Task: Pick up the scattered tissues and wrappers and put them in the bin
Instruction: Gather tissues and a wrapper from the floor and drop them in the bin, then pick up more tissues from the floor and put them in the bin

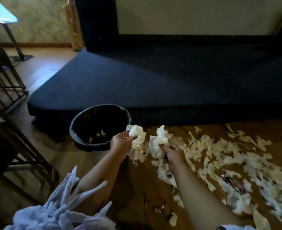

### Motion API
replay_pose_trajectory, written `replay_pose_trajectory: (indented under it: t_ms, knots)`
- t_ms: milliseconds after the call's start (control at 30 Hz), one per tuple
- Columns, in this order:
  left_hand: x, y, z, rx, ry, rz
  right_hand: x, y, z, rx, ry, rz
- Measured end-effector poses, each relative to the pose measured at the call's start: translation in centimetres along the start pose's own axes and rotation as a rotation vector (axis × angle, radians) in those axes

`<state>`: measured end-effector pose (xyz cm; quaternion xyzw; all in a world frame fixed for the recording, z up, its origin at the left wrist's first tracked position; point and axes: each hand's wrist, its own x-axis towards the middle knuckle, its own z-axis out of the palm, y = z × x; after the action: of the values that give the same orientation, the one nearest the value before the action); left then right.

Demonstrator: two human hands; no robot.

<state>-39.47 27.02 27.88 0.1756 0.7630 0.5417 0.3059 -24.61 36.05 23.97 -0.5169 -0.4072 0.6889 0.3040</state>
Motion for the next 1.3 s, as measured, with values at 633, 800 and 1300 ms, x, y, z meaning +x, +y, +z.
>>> replay_pose_trajectory:
  t_ms: [633, 800, 1300]
  knots:
    - [15.2, -1.9, -9.1, 0.057, 0.267, -0.116, 8.7, -2.9, 21.5, -0.094, -0.432, 0.209]
    - [13.8, -3.3, -7.7, 0.04, 0.187, -0.08, 7.9, -2.4, 19.4, -0.109, -0.442, 0.171]
    - [3.7, -6.5, 3.8, 0.298, -0.097, 0.161, 4.7, 8.1, -4.0, -0.108, -0.084, 0.148]
